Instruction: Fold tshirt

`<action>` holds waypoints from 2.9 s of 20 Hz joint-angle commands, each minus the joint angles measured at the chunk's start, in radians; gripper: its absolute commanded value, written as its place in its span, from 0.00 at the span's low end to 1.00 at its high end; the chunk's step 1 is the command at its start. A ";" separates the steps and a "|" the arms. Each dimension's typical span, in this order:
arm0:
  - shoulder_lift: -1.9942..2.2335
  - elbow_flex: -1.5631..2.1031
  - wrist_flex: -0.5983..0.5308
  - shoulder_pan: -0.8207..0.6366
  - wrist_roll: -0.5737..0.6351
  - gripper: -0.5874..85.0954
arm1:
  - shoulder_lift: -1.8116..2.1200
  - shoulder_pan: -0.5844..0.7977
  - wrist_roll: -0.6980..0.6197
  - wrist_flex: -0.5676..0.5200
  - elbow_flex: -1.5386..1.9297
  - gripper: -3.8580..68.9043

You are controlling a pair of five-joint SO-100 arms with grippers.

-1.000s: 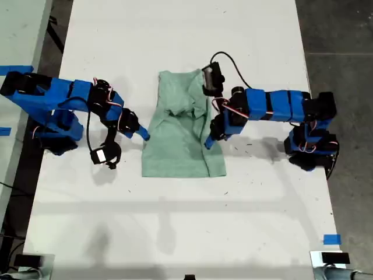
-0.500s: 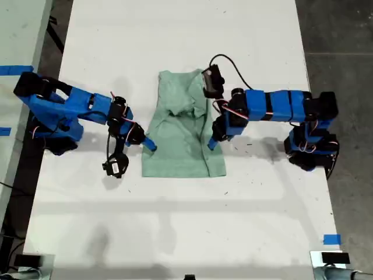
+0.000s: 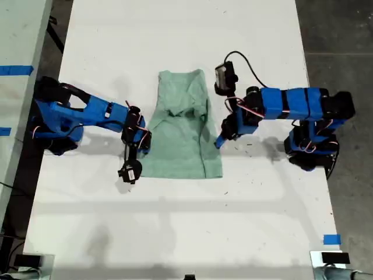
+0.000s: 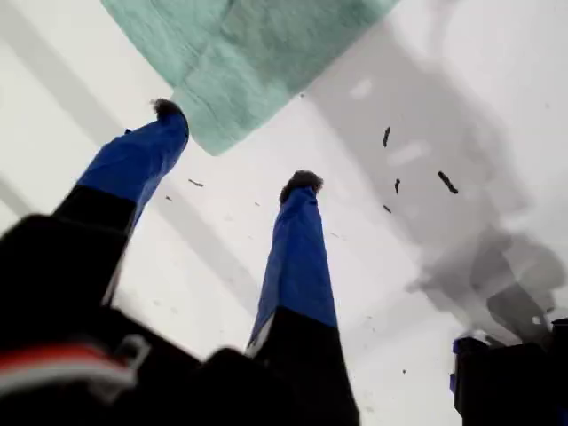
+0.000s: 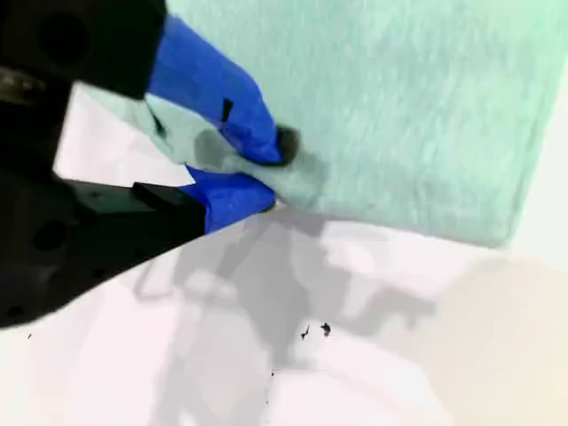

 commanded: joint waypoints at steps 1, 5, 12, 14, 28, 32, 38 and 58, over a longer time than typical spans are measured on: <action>0.071 -0.038 -0.014 0.026 -0.038 0.01 | 0.129 0.012 0.018 -0.054 0.058 0.39; 0.127 -0.034 0.067 0.021 -0.044 0.01 | 0.166 0.014 0.020 -0.081 0.115 0.39; 0.420 -0.044 0.160 -0.021 -0.035 0.01 | 0.195 0.002 0.034 -0.120 0.172 0.39; 0.318 -0.170 0.143 -0.014 -0.012 0.01 | 0.195 0.002 0.034 -0.129 0.175 0.38; -0.356 -0.881 0.391 -0.106 0.186 0.39 | 0.195 -0.035 0.081 -0.209 0.207 0.38; -0.069 -0.821 0.486 -0.126 0.192 0.35 | 0.201 -0.037 0.083 -0.209 0.187 0.38; 0.270 -0.428 0.364 -0.009 0.038 0.34 | 0.173 -0.089 0.080 -0.221 0.100 0.39; 0.264 0.081 -0.167 0.215 -0.229 0.32 | -0.592 -0.212 0.207 -0.342 -0.267 0.52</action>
